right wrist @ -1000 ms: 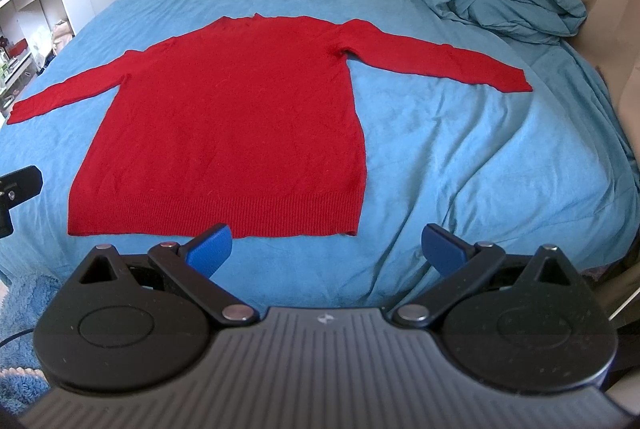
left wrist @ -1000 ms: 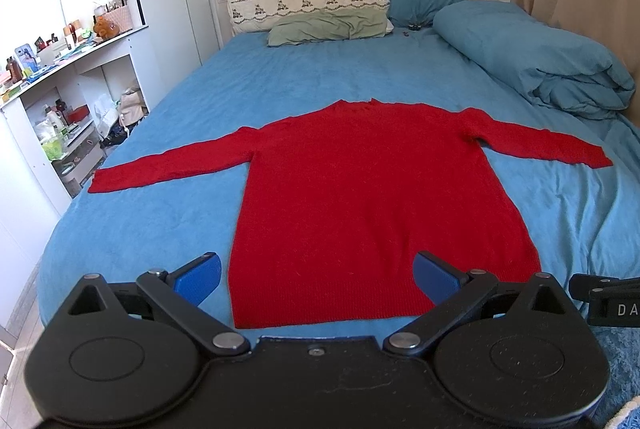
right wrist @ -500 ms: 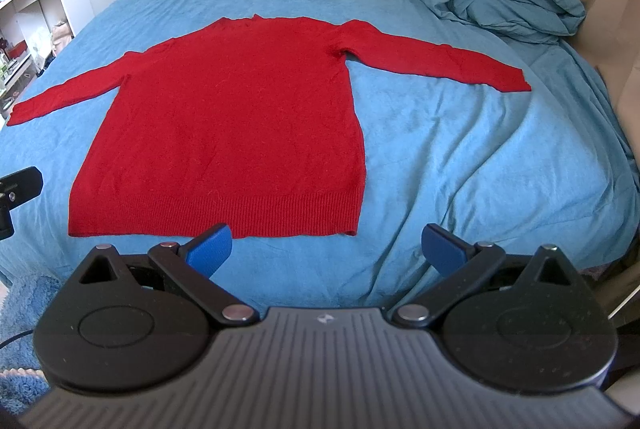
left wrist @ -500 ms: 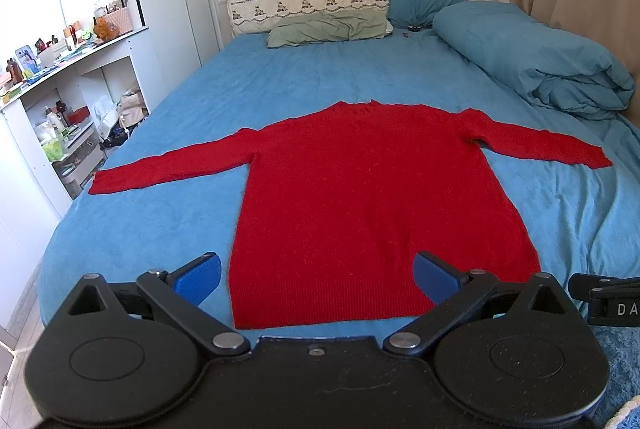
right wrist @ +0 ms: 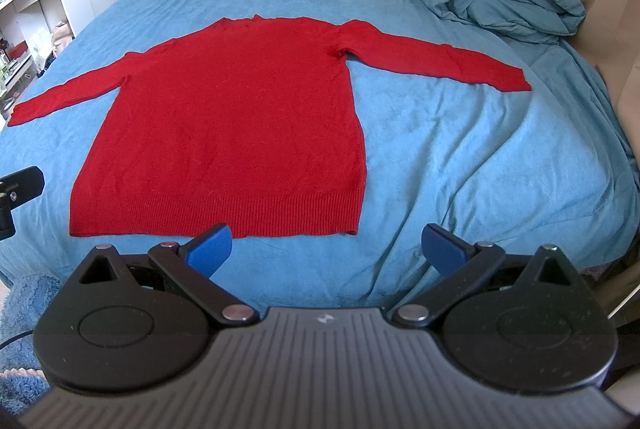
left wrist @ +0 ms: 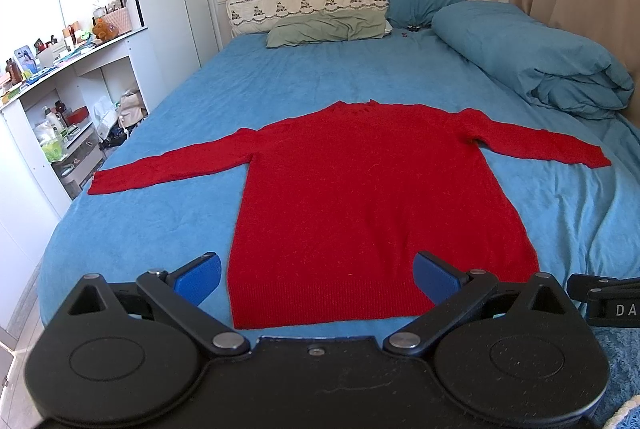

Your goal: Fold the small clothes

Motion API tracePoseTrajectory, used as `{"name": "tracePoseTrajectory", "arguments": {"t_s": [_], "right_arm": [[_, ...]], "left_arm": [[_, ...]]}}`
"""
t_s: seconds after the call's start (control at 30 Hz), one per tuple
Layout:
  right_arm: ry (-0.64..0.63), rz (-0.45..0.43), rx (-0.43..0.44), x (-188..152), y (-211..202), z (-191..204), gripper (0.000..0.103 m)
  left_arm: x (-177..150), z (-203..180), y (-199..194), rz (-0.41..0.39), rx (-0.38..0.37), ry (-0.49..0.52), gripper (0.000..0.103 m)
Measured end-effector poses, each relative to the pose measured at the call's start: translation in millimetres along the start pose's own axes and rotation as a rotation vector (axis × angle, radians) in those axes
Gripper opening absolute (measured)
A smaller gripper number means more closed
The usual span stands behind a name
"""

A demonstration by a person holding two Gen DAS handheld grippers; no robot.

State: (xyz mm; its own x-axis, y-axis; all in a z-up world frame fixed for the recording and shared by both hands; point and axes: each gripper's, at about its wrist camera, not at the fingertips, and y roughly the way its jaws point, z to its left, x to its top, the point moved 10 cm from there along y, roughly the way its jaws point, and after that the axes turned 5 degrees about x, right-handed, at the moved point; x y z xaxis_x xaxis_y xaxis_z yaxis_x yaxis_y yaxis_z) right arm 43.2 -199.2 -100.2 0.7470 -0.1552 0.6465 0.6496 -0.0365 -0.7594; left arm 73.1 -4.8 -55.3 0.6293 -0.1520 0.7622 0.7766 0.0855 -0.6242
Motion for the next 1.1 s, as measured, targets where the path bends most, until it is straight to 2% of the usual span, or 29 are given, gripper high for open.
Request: {"name": "tracePoseTrajectory", "arguments": {"t_s": [0.7,0.93,1.1], "right_arm": [[0.004,-0.012,0.005,4,-2,2,0.103],[0.034,-0.030,-0.003,24,-1,-13,0.103],[0.082,-0.033,-0.004,46,14,-34,0.103]], "left_arm": [[8,1,-1,-0.004,-0.010,-0.016,0.103],[21,1,5,-0.013,-0.019,-0.026,0.103],[43,-7,27,-0.012,-0.027,-0.015,0.103]]}}
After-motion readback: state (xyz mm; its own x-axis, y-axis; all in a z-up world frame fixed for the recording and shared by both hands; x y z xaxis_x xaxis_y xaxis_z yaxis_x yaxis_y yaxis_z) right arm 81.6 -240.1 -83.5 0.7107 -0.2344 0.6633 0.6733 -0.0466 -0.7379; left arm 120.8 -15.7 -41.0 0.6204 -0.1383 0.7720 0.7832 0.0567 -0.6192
